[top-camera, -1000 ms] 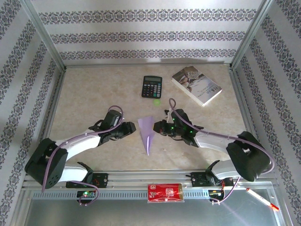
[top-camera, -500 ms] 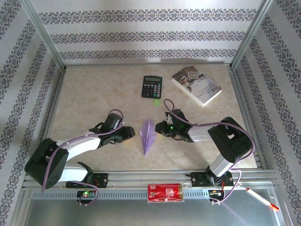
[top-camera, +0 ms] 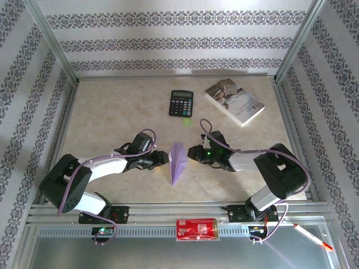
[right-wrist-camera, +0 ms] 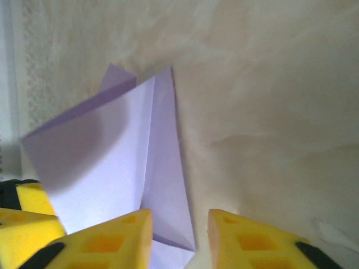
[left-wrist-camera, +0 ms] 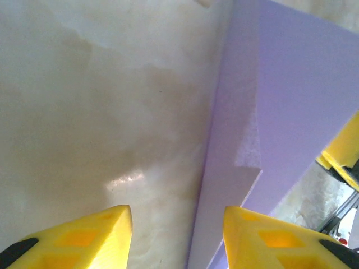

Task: Fold a paper plane with a square sheet of paper (pick it up from the middle)
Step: Turn over a paper plane at the center of the table, then reset both arms

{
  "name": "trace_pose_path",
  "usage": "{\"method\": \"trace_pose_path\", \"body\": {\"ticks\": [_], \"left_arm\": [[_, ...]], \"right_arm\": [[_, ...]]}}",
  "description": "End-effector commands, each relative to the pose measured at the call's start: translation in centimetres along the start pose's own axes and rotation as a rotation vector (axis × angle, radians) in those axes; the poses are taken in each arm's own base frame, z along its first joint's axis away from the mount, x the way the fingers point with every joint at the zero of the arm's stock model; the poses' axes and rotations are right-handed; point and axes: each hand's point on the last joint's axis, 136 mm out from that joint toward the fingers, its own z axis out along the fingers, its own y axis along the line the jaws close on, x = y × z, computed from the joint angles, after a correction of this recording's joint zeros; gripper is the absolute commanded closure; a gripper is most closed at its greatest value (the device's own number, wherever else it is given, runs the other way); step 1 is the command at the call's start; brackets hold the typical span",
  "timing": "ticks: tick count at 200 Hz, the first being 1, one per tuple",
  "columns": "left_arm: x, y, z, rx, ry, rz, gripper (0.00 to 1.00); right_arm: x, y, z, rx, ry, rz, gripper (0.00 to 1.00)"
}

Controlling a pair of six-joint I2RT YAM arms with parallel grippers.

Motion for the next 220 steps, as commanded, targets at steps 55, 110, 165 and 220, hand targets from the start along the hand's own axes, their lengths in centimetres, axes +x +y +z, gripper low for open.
{"method": "trace_pose_path", "body": {"ticks": [55,110,165,220], "left_arm": [[-12.0,2.4,-14.6,-0.300,-0.639,0.259,0.23],[-18.0,10.4,-21.5,-0.752,-0.982,0.290,0.00],[-21.5,14.2,-16.6,-0.644,-0.974,0.438,0.00],[-21.1,13.8,-13.8,-0.464,-0.987,0.562,0.00]], "right_arm": [[-10.8,-2.8,-14.5,0.667,-0.479,-0.403,0.28],[-16.3,-9.6,-21.7,0.999,-0.722,-0.378,0.02],[-18.4,-10.9,-18.8,0.802,-0.793,-0.514,0.02],[-20.8,-11.1,-17.3,0.610,-0.850,-0.537,0.02]]}}
